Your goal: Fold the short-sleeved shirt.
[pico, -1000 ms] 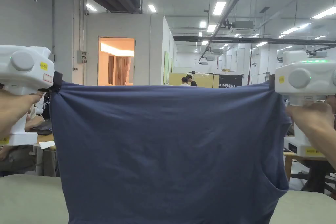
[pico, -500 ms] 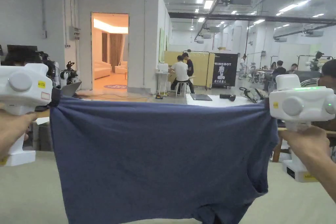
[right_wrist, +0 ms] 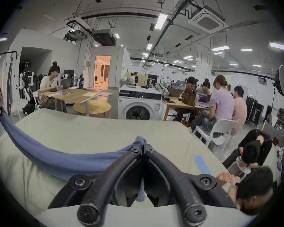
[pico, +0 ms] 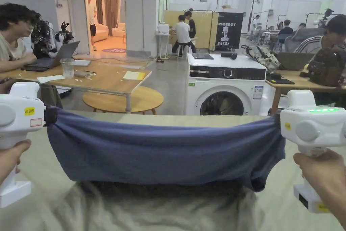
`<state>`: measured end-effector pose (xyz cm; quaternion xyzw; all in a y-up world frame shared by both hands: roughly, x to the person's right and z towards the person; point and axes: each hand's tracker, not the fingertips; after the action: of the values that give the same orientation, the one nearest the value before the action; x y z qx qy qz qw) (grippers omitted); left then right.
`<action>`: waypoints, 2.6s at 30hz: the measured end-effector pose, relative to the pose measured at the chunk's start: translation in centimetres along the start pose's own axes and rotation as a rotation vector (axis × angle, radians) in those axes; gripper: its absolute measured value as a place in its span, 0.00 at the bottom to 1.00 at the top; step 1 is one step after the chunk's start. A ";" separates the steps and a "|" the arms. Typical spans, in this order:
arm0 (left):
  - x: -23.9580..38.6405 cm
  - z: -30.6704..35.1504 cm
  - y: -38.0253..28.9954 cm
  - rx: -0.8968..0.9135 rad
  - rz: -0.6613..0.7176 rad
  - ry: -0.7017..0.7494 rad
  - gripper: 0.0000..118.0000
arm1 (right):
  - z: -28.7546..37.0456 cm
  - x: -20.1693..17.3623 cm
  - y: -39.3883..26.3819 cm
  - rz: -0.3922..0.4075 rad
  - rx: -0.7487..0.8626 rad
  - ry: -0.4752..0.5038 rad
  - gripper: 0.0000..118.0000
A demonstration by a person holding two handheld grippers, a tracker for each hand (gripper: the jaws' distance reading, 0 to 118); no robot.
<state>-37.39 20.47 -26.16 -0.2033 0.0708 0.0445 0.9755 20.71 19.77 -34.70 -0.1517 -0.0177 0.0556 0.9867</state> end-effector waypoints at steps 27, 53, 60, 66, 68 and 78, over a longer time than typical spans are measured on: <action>-2.2 3.8 -26.6 -0.542 0.087 -0.030 0.00 | 6.5 1.3 -26.5 0.120 -0.559 0.063 0.00; 3.7 6.0 -22.4 -0.134 -0.018 0.008 0.40 | 9.0 -2.6 -21.0 0.006 -0.225 0.032 0.51; 6.7 7.3 -22.6 0.017 -0.058 0.057 0.00 | 10.7 -5.8 -21.0 -0.017 -0.030 0.064 0.00; 5.5 7.7 -22.7 -0.117 -0.007 0.044 0.00 | 10.4 -7.1 -21.1 -0.021 -0.060 0.100 0.00; 4.4 7.6 -22.7 -0.171 0.020 0.043 0.00 | 10.2 -7.2 -21.5 -0.025 -0.080 0.106 0.00; -1.8 5.1 -22.5 -0.516 0.161 0.002 0.36 | 9.7 -7.4 -22.6 0.009 -0.158 0.120 0.00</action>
<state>-35.93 1.87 -12.50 -0.4388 0.0739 0.1384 0.8848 15.17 0.41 -18.83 -0.2322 0.0378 0.0494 0.9707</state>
